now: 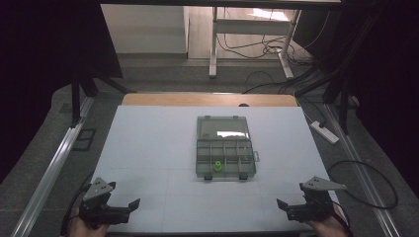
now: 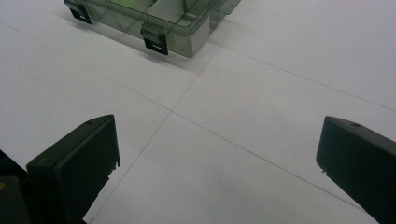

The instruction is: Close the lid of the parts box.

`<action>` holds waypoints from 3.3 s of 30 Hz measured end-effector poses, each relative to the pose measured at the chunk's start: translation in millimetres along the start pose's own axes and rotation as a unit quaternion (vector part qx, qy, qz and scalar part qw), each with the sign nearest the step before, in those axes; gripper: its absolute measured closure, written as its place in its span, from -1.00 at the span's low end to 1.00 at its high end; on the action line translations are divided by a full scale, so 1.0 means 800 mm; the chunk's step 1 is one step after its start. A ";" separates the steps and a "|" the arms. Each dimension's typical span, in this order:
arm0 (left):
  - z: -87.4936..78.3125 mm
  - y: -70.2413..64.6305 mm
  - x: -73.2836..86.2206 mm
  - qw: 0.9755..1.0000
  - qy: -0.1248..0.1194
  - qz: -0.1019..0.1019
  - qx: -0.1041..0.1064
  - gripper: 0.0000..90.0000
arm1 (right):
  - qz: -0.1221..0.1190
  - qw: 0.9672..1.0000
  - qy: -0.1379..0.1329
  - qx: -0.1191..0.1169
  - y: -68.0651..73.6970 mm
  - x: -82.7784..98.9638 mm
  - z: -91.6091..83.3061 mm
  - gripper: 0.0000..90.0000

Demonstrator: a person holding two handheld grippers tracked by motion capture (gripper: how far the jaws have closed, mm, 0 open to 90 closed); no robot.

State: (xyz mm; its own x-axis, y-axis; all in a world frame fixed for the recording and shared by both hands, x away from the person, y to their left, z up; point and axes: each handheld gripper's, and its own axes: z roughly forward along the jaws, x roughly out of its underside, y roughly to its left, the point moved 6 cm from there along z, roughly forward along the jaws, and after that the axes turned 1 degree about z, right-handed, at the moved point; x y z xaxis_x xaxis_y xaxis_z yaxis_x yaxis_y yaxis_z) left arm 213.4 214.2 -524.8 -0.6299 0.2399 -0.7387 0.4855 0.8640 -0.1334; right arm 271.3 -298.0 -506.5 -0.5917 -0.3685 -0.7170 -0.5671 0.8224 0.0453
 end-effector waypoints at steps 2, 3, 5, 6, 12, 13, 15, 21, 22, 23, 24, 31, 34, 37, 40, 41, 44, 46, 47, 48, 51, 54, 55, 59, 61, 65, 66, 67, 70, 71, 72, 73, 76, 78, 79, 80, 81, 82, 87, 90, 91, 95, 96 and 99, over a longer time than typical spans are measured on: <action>0.000 0.001 0.000 1.000 0.000 -0.006 0.008 -1.00 | 0.002 1.000 -0.003 -0.003 0.000 -0.002 0.000 -1.00; 0.000 0.002 0.000 1.000 -0.001 -0.007 0.008 -1.00 | 0.002 1.000 -0.006 -0.005 0.001 -0.004 -0.001 -1.00; 0.000 0.002 -0.001 1.000 -0.003 -0.005 0.007 -1.00 | 0.001 1.000 -0.008 -0.007 0.001 -0.006 -0.001 -1.00; 0.000 0.002 -0.001 1.000 -0.003 -0.005 0.007 -1.00 | 0.001 1.000 -0.008 -0.007 0.001 -0.006 -0.001 -1.00; 0.002 -0.001 -0.010 1.000 -0.008 0.014 -0.003 -1.00 | -0.006 1.000 -0.010 -0.013 0.004 -0.012 0.003 -1.00; 0.003 -0.001 -0.011 1.000 -0.009 0.016 -0.003 -1.00 | -0.007 1.000 -0.009 -0.013 0.004 -0.013 0.003 -1.00; 0.004 -0.002 -0.013 1.000 -0.012 0.018 -0.002 -1.00 | -0.011 1.000 -0.011 -0.013 0.005 -0.016 0.005 -1.00; 0.010 -0.006 -0.020 1.000 -0.013 0.023 0.008 -1.00 | -0.014 1.000 -0.014 -0.017 0.005 -0.022 0.007 -1.00; 0.012 -0.006 -0.022 1.000 -0.014 0.023 0.010 -1.00 | -0.015 1.000 -0.014 -0.017 0.005 -0.023 0.008 -1.00; 0.013 -0.007 -0.023 1.000 -0.014 0.024 0.012 -1.00 | -0.017 1.000 -0.014 -0.016 0.004 -0.024 0.009 -1.00; 0.015 -0.008 -0.025 0.999 -0.015 0.025 0.014 -1.00 | -0.018 1.000 -0.013 -0.016 0.004 -0.025 0.009 -1.00; 0.024 -0.011 -0.035 0.999 -0.015 0.040 0.018 -1.00 | -0.019 1.000 -0.016 -0.018 0.002 -0.034 0.012 -1.00; 0.028 -0.012 -0.039 0.999 -0.015 0.048 0.019 -1.00 | -0.020 0.999 -0.016 -0.019 0.001 -0.038 0.014 -1.00; 0.031 -0.013 -0.042 0.998 -0.015 0.052 0.021 -1.00 | -0.021 0.999 -0.017 -0.021 0.002 -0.041 0.014 -1.00; 0.038 -0.015 -0.047 0.998 -0.013 0.061 0.030 -1.00 | -0.025 0.999 -0.019 -0.023 0.002 -0.047 0.017 -1.00; 0.041 -0.017 -0.050 0.997 -0.014 0.066 0.034 -1.00 | -0.025 0.999 -0.020 -0.024 0.001 -0.050 0.018 -1.00; 0.046 -0.018 -0.054 0.997 -0.012 0.073 0.039 -1.00 | -0.025 0.999 -0.023 -0.026 0.000 -0.055 0.019 -1.00; 0.047 -0.019 -0.056 0.997 -0.013 0.072 0.041 -1.00 | -0.025 0.999 -0.023 -0.027 0.000 -0.057 0.020 -1.00; 0.049 -0.019 -0.058 0.996 -0.015 0.071 0.043 -1.00 | -0.024 0.999 -0.025 -0.028 -0.001 -0.059 0.020 -1.00; 0.049 -0.019 -0.059 0.996 -0.014 0.073 0.045 -1.00 | -0.024 0.999 -0.025 -0.028 -0.001 -0.061 0.021 -1.00; 0.055 -0.018 -0.066 0.996 -0.023 0.065 0.053 -1.00 | -0.024 0.999 -0.027 -0.036 0.000 -0.067 0.023 -1.00; 0.059 -0.018 -0.070 0.996 -0.024 0.065 0.055 -1.00 | -0.027 0.998 -0.027 -0.041 0.001 -0.074 0.027 -1.00; 0.061 -0.018 -0.073 0.996 -0.025 0.066 0.055 -1.00 | -0.027 0.998 -0.027 -0.041 0.001 -0.075 0.029 -1.00; 0.066 -0.018 -0.080 0.996 -0.023 0.066 0.055 -1.00 | -0.029 0.998 -0.027 -0.043 0.001 -0.080 0.033 -1.00; 0.070 -0.019 -0.084 0.996 -0.022 0.067 0.055 -1.00 | -0.031 0.998 -0.028 -0.046 0.002 -0.084 0.036 -1.00; 0.076 -0.020 -0.089 0.996 -0.018 0.069 0.057 -1.00 | -0.028 0.998 -0.031 -0.057 0.004 -0.088 0.039 -1.00; 0.078 -0.021 -0.091 0.996 -0.016 0.071 0.056 -1.00 | -0.027 0.997 -0.032 -0.059 0.005 -0.090 0.040 -1.00; 0.080 -0.022 -0.093 0.996 -0.012 0.076 0.055 -1.00 | -0.025 0.997 -0.034 -0.061 0.005 -0.092 0.042 -1.00; 0.086 -0.025 -0.100 0.995 -0.011 0.080 0.056 -1.00 | -0.023 0.997 -0.035 -0.067 0.007 -0.097 0.046 -1.00; 0.088 -0.026 -0.102 0.995 -0.012 0.082 0.057 -1.00 | -0.023 0.997 -0.035 -0.066 0.007 -0.099 0.047 -1.00; 0.090 -0.027 -0.104 0.995 -0.012 0.083 0.057 -1.00 | -0.023 0.997 -0.034 -0.067 0.007 -0.100 0.049 -1.00; 0.091 -0.027 -0.106 0.995 -0.012 0.084 0.057 -1.00 | -0.023 0.997 -0.033 -0.068 0.007 -0.102 0.050 -1.00; 0.096 -0.029 -0.110 0.995 -0.012 0.084 0.061 -1.00 | -0.023 0.997 -0.033 -0.071 0.008 -0.104 0.052 -1.00; 0.100 -0.031 -0.114 0.994 -0.010 0.084 0.064 -1.00 | -0.023 0.997 -0.032 -0.074 0.009 -0.107 0.055 -1.00; 0.101 -0.032 -0.115 0.994 -0.009 0.085 0.065 -1.00 | -0.026 0.996 -0.032 -0.074 0.009 -0.108 0.056 -1.00; 0.103 -0.033 -0.117 0.994 -0.009 0.088 0.066 -1.00 | -0.025 0.996 -0.032 -0.074 0.009 -0.109 0.057 -1.00; 0.105 -0.033 -0.118 0.994 -0.008 0.089 0.067 -1.00 | -0.026 0.996 -0.032 -0.075 0.009 -0.110 0.058 -1.00; 0.106 -0.034 -0.119 0.994 -0.007 0.090 0.067 -1.00 | -0.027 0.996 -0.031 -0.076 0.009 -0.111 0.059 -1.00; 0.114 -0.036 -0.126 0.993 -0.009 0.092 0.076 -1.00 | -0.026 0.996 -0.032 -0.078 0.009 -0.117 0.065 -1.00; 0.117 -0.037 -0.129 0.993 -0.007 0.093 0.078 -1.00 | -0.025 0.996 -0.033 -0.078 0.008 -0.121 0.068 -1.00; 0.119 -0.037 -0.130 0.993 -0.006 0.093 0.078 -1.00 | -0.025 0.996 -0.033 -0.078 0.007 -0.122 0.069 -1.00; 0.125 -0.038 -0.136 0.992 -0.007 0.092 0.080 -1.00 | -0.027 0.996 -0.032 -0.079 0.008 -0.128 0.073 -1.00; 0.126 -0.038 -0.138 0.992 -0.008 0.092 0.080 -1.00 | -0.027 0.996 -0.032 -0.081 0.008 -0.130 0.074 -1.00; 0.129 -0.039 -0.142 0.992 -0.010 0.090 0.083 -1.00 | -0.026 0.996 -0.031 -0.084 0.009 -0.133 0.076 -1.00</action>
State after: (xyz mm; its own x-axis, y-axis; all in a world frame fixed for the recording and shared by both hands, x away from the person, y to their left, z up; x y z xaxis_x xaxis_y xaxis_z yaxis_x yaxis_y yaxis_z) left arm 332.6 113.8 -504.8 -0.5125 0.3727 -0.7736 0.6825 0.7235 -0.1036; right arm 365.0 -226.4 -471.8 -0.5248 -0.3770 -0.7632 -0.6870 0.7170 0.1182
